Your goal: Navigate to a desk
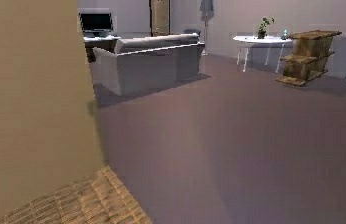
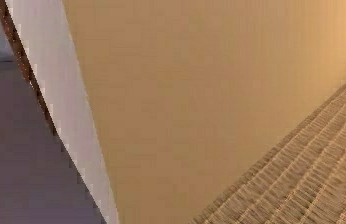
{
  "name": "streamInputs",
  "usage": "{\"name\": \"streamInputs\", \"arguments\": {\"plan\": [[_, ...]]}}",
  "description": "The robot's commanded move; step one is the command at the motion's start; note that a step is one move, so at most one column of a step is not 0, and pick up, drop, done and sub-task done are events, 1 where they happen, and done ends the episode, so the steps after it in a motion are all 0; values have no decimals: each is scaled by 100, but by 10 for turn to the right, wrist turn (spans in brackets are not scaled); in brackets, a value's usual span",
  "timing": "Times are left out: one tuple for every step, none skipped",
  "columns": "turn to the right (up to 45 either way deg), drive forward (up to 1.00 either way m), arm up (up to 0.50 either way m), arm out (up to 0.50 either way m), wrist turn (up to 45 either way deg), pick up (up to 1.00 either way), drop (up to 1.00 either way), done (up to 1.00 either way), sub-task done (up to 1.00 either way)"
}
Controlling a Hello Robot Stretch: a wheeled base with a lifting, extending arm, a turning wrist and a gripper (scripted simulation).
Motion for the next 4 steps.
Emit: {"name": "streamInputs", "arguments": {"plan": [[0, 100, 0, 0, 0, 0, 0, 0, 0], [-30, 0, 0, 0, 0, 0, 0, 0, 0], [0, 90, 0, 0, 0, 0, 0, 0, 0], [-330, 0, 0, 0, 0, 0, 0, 0, 0]]}}
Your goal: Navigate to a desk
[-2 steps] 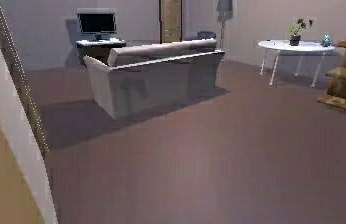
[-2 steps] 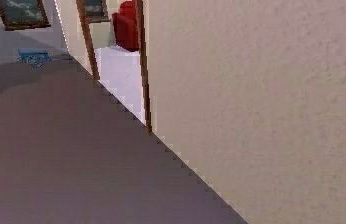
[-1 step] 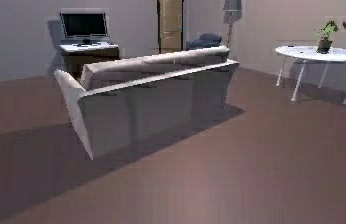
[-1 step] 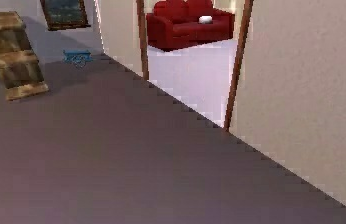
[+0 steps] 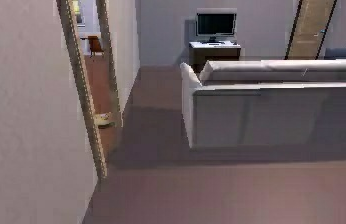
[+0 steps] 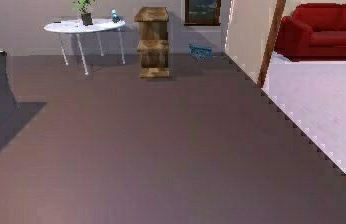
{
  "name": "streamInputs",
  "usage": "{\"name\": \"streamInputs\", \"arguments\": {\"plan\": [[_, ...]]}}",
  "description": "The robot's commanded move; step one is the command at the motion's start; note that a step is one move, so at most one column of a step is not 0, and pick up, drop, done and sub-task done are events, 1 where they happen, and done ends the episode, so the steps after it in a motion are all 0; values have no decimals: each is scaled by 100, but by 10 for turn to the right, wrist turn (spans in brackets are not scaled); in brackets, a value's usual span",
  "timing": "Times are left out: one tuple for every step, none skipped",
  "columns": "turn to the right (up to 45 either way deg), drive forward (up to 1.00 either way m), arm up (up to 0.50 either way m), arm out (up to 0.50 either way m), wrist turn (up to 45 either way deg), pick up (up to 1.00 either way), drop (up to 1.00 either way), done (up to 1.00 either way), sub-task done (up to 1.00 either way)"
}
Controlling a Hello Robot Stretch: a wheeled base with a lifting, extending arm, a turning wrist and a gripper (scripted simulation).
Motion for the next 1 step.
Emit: {"name": "streamInputs", "arguments": {"plan": [[0, 100, 0, 0, 0, 0, 0, 0, 0]]}}
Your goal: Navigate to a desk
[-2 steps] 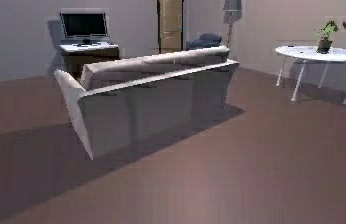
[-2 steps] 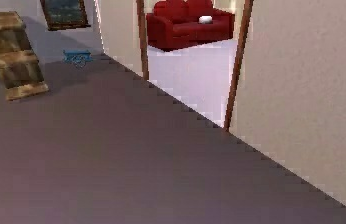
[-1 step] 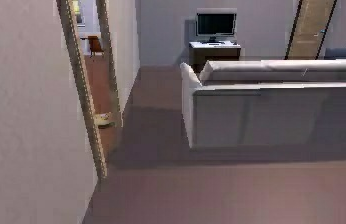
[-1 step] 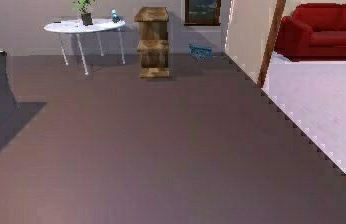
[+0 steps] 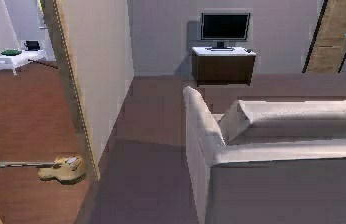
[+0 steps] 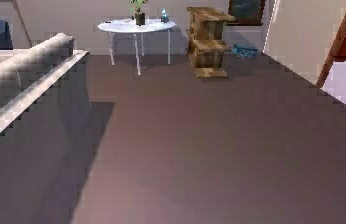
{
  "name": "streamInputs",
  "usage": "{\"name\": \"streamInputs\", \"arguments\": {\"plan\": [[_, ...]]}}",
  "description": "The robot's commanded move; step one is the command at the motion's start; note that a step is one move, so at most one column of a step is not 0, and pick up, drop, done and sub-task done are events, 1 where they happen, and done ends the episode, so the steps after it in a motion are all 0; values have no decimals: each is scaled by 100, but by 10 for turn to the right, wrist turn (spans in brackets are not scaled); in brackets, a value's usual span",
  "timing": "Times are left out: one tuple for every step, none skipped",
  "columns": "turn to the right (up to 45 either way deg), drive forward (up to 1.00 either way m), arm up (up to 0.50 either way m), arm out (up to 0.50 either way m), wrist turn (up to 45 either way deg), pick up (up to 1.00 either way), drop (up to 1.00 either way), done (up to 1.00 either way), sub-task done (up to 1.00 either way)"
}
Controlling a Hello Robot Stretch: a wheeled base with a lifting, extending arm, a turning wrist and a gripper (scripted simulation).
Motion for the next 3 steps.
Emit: {"name": "streamInputs", "arguments": {"plan": [[-180, 0, 0, 0, 0, 0, 0, 0, 0], [0, 10, 0, 0, 0, 0, 0, 0, 0], [-120, 0, 0, 0, 0, 0, 0, 0, 0]]}}
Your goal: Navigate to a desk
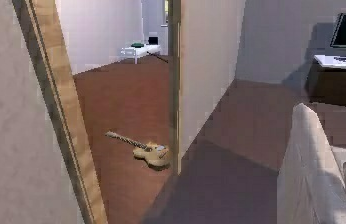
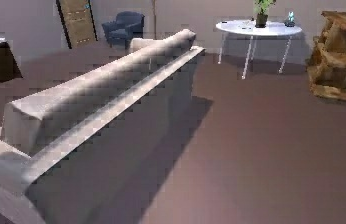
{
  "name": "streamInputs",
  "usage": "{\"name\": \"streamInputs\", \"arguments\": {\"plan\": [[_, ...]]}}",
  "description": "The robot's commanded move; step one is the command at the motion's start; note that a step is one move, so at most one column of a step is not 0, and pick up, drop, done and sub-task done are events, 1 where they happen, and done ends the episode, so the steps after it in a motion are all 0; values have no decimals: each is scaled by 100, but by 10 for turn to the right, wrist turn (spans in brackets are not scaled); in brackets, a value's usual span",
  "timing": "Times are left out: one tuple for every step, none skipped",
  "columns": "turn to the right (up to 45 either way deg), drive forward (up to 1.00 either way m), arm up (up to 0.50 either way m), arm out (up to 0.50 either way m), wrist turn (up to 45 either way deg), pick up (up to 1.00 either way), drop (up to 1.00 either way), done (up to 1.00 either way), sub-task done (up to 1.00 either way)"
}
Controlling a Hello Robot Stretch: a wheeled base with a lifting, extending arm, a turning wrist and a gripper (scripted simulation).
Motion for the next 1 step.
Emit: {"name": "streamInputs", "arguments": {"plan": [[0, 90, 0, 0, 0, 0, 0, 0, 0]]}}
